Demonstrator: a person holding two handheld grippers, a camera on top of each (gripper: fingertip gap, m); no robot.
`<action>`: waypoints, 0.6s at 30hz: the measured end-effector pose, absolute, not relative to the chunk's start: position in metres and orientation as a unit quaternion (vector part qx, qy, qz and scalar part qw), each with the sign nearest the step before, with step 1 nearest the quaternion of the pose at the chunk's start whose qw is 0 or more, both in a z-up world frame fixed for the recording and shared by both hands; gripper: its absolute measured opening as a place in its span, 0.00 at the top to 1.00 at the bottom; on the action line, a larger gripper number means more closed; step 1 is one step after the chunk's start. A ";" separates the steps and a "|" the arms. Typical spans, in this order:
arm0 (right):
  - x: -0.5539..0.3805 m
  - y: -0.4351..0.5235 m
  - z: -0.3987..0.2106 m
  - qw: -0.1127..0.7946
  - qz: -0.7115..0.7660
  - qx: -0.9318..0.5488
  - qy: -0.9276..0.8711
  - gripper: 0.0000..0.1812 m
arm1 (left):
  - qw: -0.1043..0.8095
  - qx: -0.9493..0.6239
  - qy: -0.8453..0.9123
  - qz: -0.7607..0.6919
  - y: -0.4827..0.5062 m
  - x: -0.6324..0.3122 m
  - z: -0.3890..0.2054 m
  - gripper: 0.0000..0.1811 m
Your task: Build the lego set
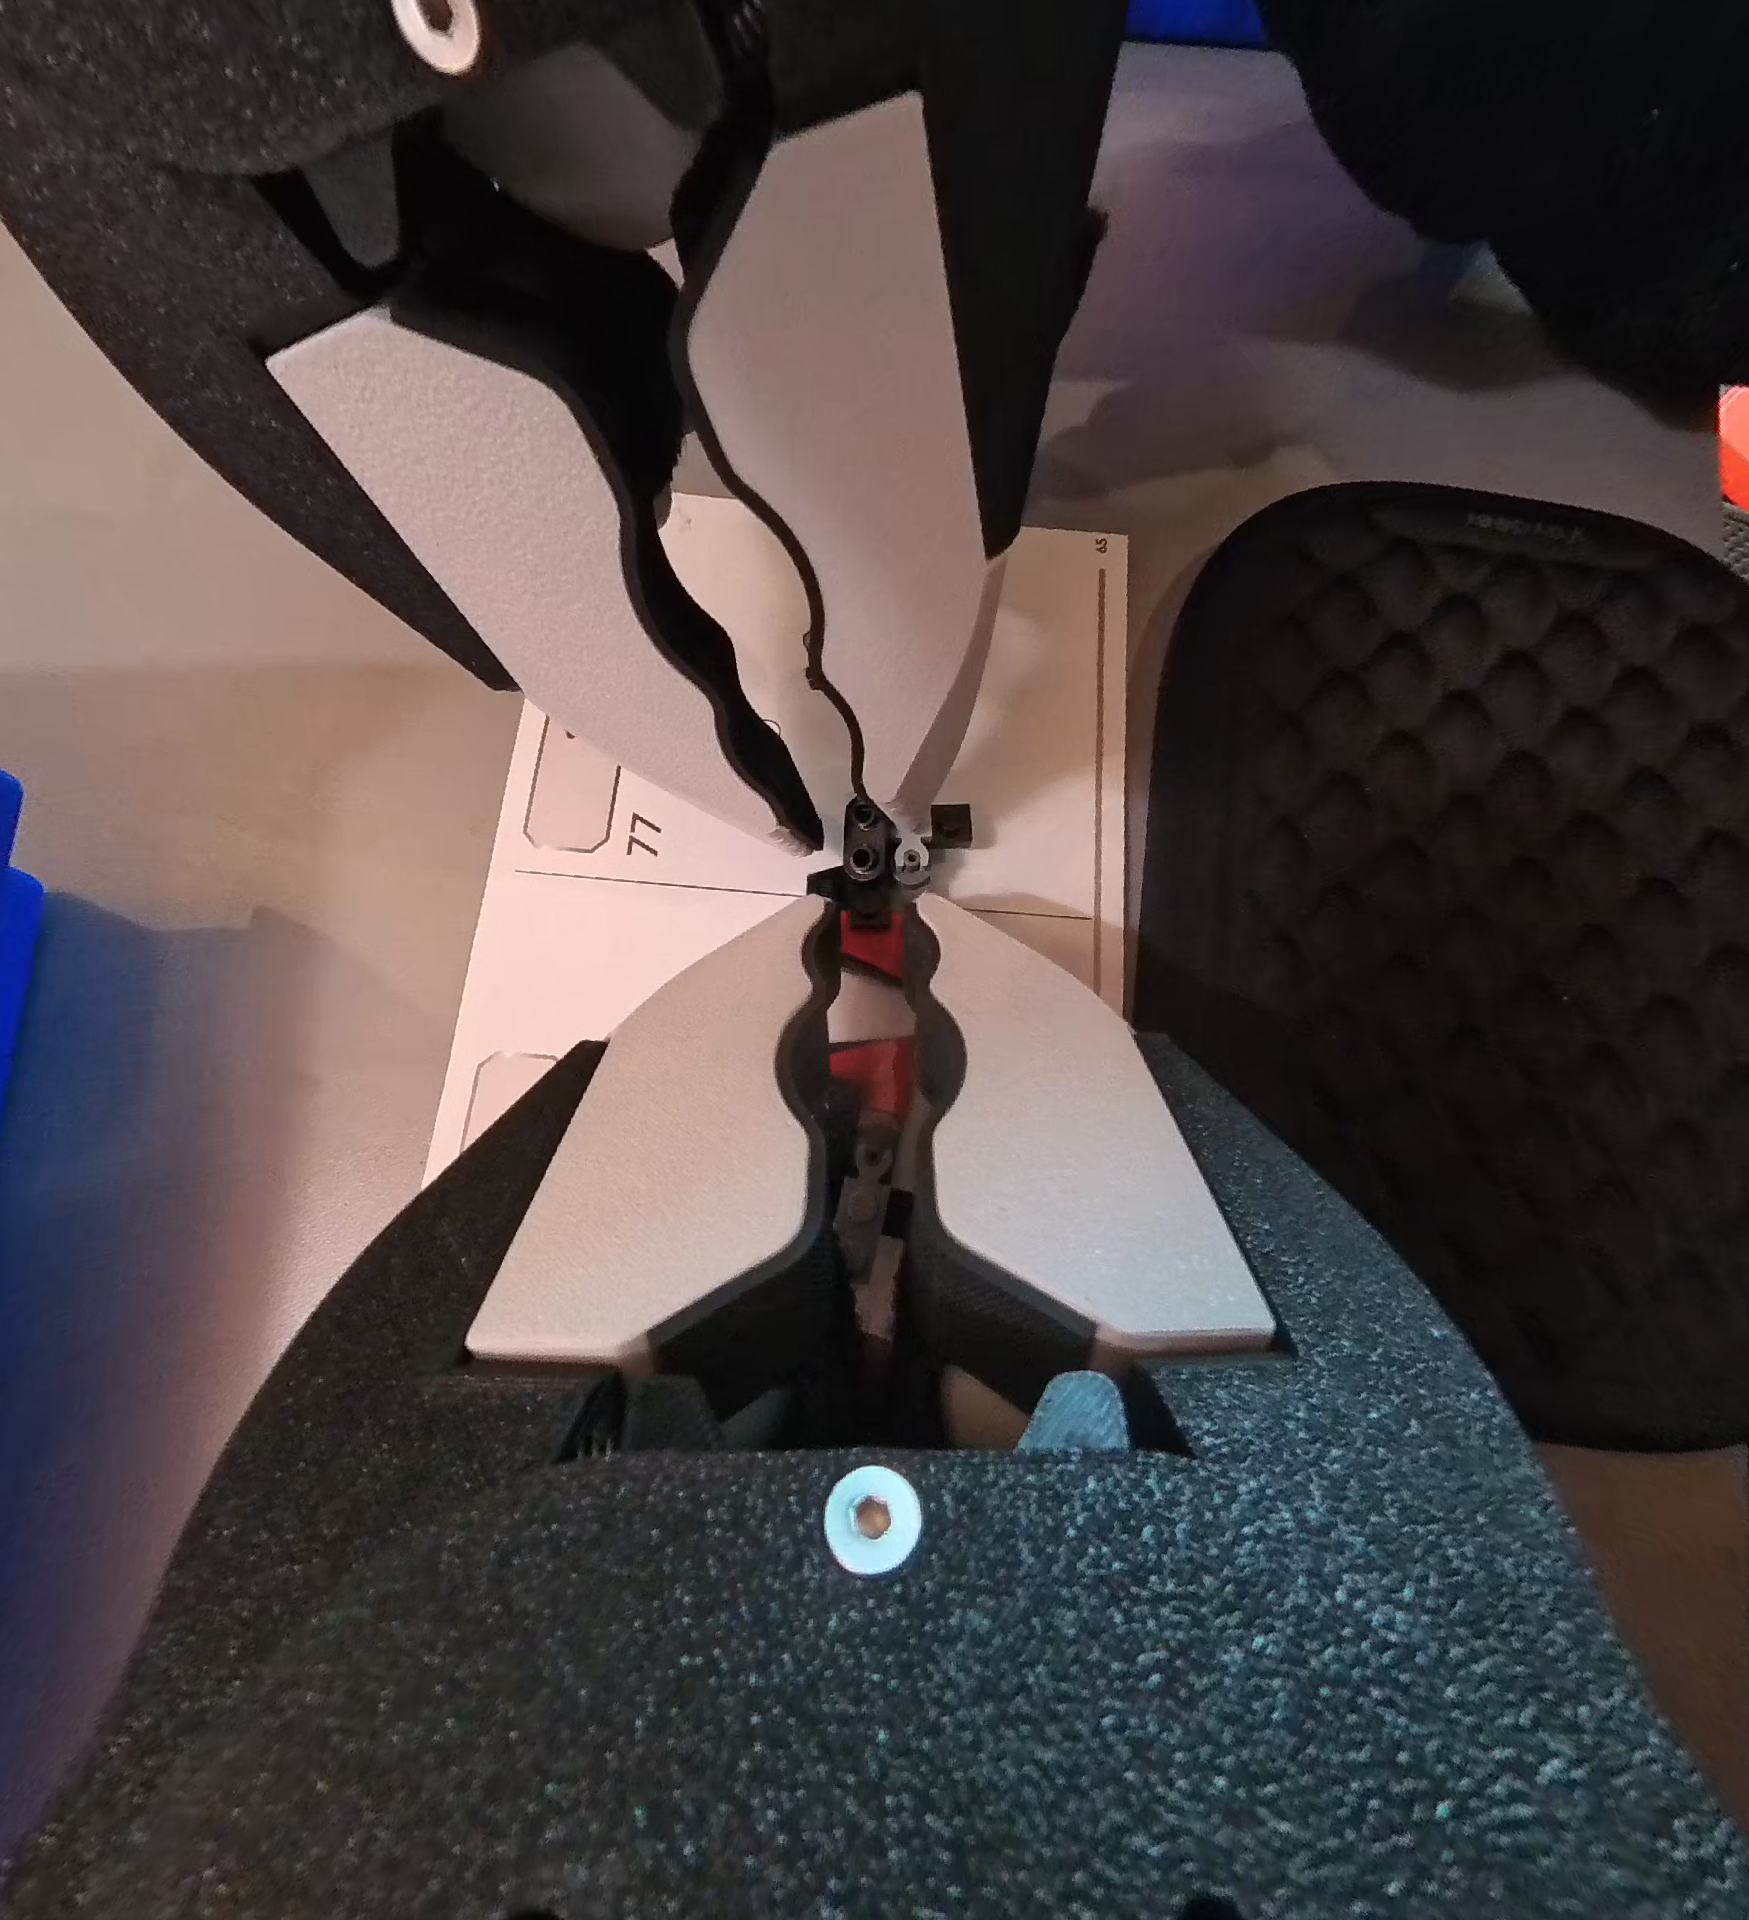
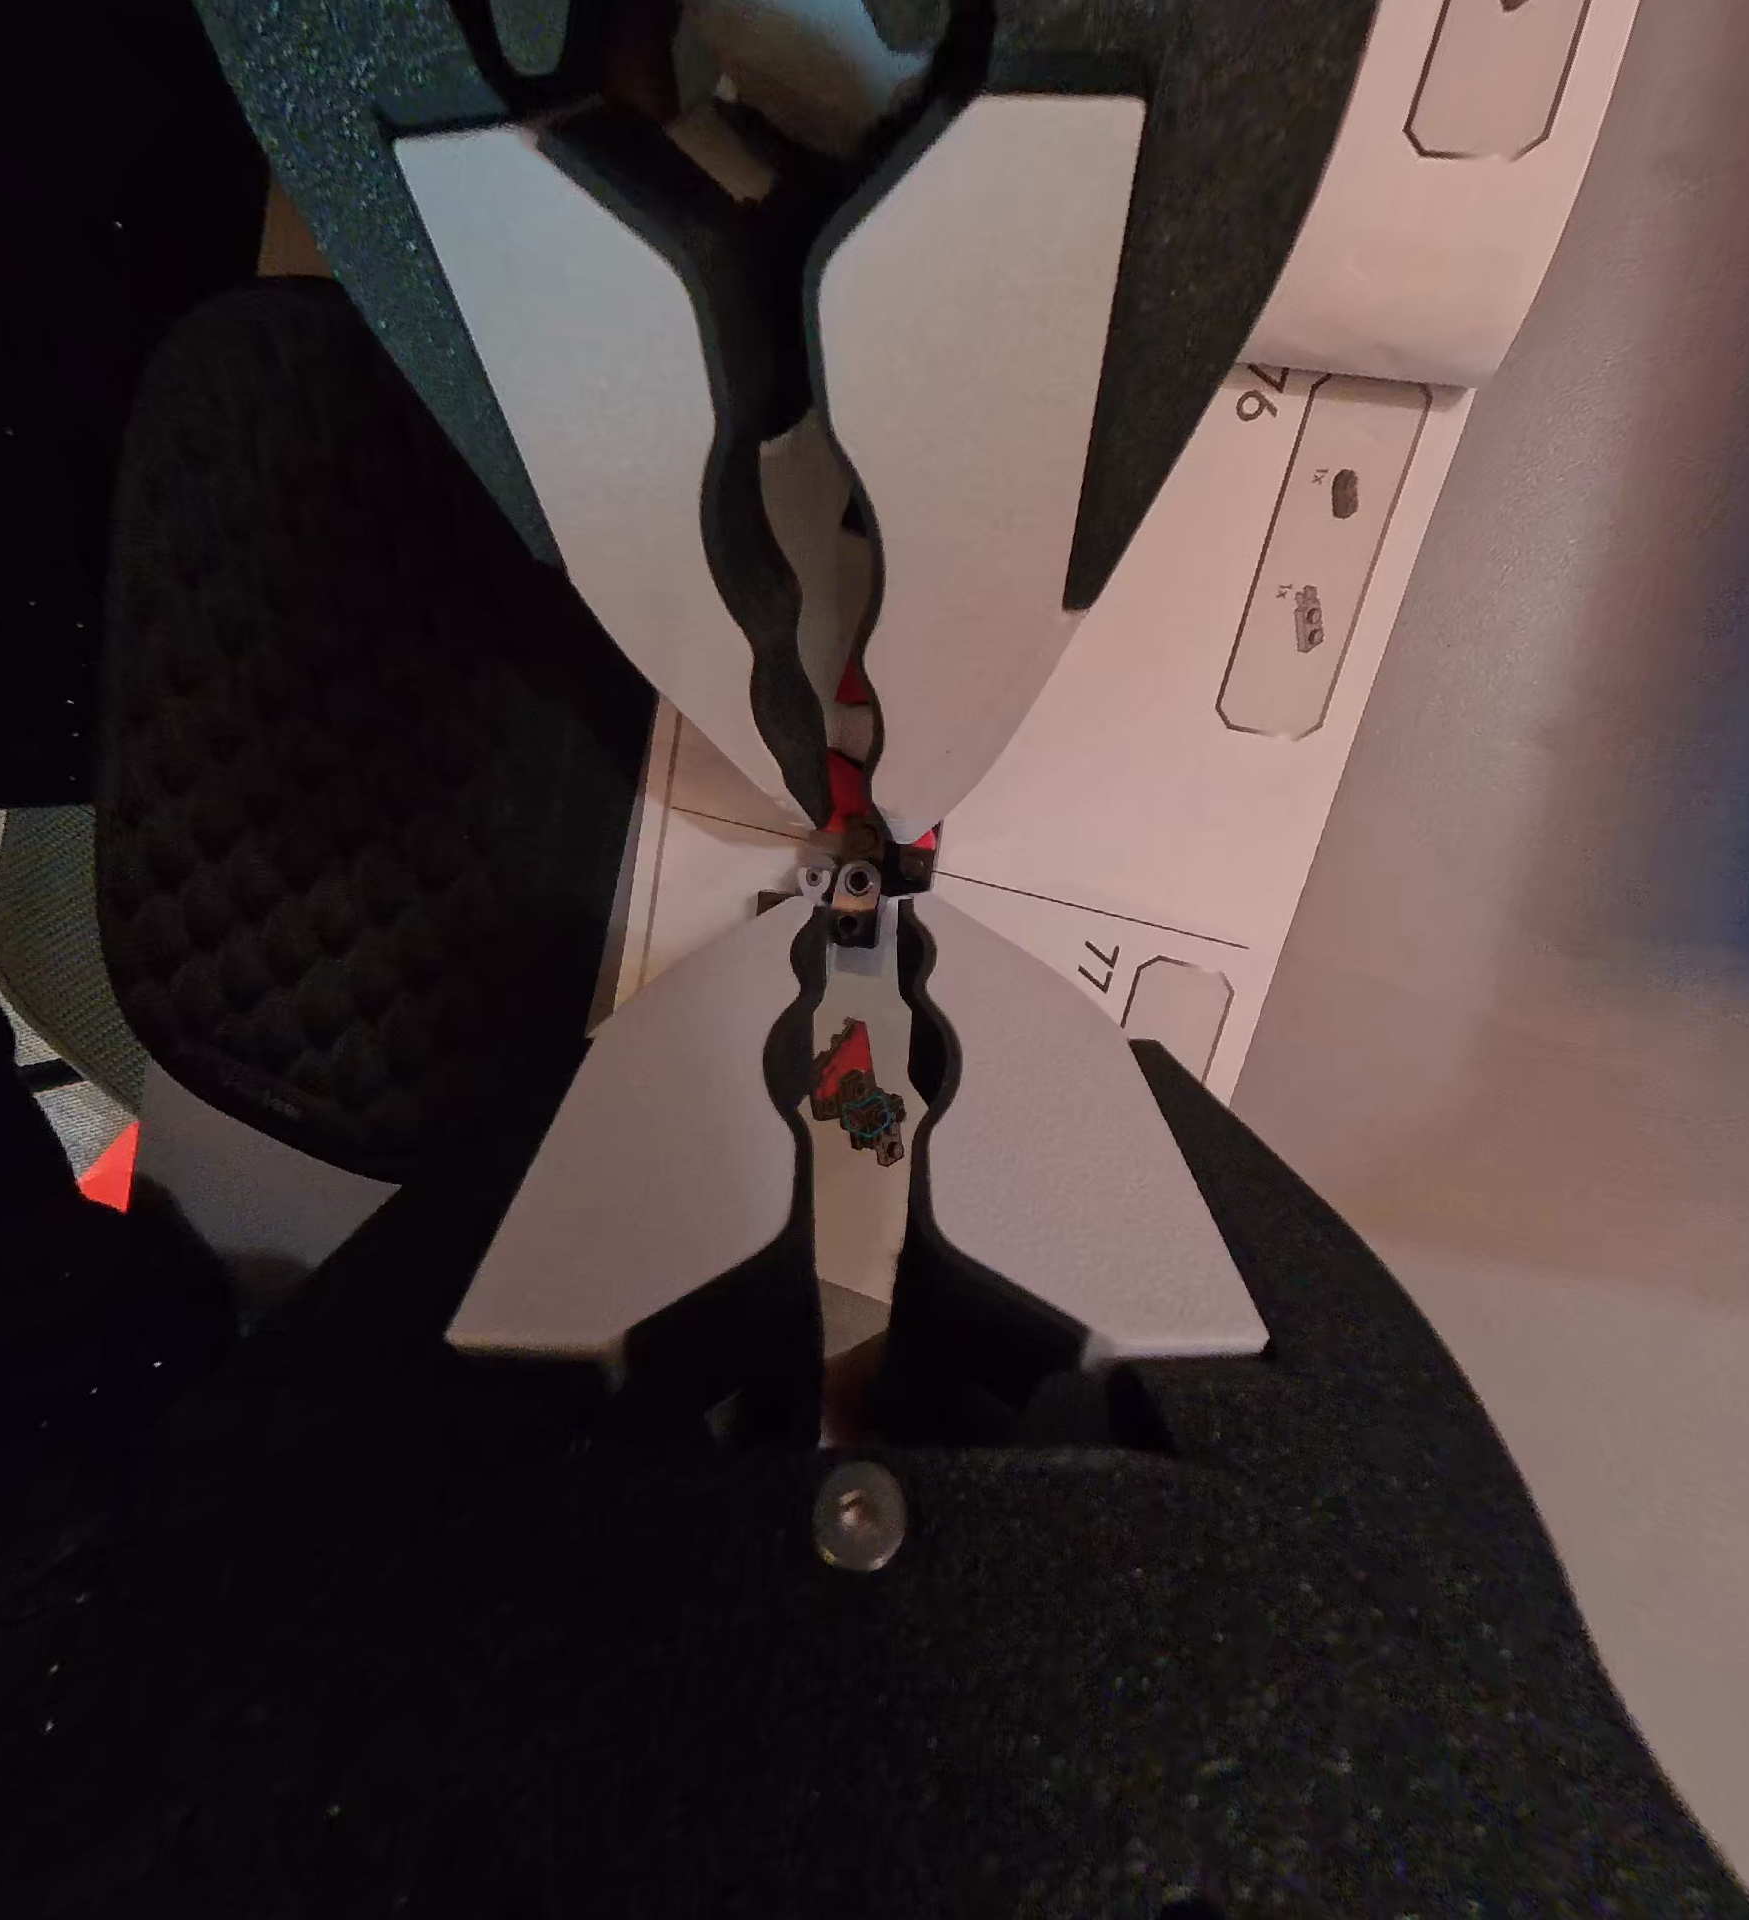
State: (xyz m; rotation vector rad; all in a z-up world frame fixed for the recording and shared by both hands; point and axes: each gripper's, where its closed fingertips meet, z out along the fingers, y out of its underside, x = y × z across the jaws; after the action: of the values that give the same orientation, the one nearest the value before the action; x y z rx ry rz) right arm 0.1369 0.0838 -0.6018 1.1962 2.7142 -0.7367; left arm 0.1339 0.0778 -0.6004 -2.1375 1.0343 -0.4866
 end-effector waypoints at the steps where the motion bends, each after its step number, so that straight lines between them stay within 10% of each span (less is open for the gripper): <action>1: 0.137 0.084 -0.602 0.043 -0.241 0.391 0.887 0.93 | 0.351 -0.826 0.400 -0.188 0.078 0.134 -0.601 0.94; 18: 0.136 0.087 -0.586 -0.043 -0.292 0.455 0.840 1.00 | 0.346 -0.827 0.403 -0.183 0.078 0.134 -0.605 0.95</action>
State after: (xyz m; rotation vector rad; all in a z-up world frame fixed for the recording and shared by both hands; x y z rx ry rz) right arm 0.1355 0.0873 -0.5862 1.4709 2.7138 -0.9434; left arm 0.1343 0.0781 -0.6048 -2.1476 1.0470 -0.4741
